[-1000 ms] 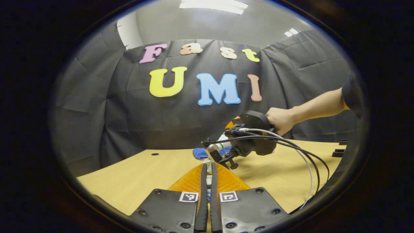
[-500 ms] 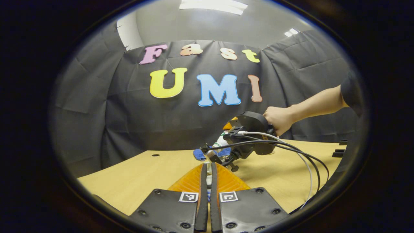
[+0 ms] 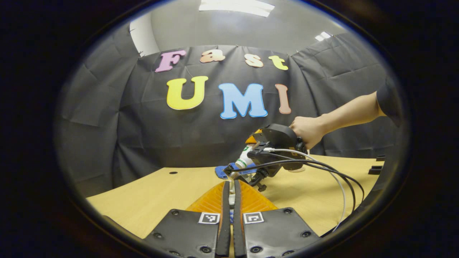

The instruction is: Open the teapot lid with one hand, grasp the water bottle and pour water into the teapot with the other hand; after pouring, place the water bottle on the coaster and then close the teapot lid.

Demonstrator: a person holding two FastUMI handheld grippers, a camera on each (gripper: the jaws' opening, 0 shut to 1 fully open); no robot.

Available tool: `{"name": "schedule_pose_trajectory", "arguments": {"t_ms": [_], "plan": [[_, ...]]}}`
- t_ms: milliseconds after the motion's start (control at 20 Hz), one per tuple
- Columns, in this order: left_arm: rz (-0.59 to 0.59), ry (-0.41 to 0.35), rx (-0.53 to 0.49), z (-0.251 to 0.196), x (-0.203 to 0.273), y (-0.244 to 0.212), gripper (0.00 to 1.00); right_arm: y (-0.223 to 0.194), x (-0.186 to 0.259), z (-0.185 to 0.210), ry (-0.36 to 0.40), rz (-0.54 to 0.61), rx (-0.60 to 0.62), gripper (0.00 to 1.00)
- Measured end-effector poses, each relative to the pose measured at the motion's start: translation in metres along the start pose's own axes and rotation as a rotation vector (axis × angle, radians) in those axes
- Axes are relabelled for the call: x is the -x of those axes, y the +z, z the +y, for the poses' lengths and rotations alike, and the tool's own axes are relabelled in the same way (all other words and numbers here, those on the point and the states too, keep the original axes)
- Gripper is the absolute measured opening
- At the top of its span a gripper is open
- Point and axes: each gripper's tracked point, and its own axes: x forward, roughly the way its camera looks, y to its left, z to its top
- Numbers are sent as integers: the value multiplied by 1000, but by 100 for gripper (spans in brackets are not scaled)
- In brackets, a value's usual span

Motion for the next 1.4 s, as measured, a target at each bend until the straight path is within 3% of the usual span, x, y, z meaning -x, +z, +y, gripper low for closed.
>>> {"name": "schedule_pose_trajectory", "arguments": {"t_ms": [800, 1400], "plan": [[-2, 5, -2, 1, 2, 2, 14, 7, 2, 11, 4, 2, -3, 72], [16, 21, 8, 3, 2, 0, 14, -3, 0, 19, -5, 57, -208, 72]]}}
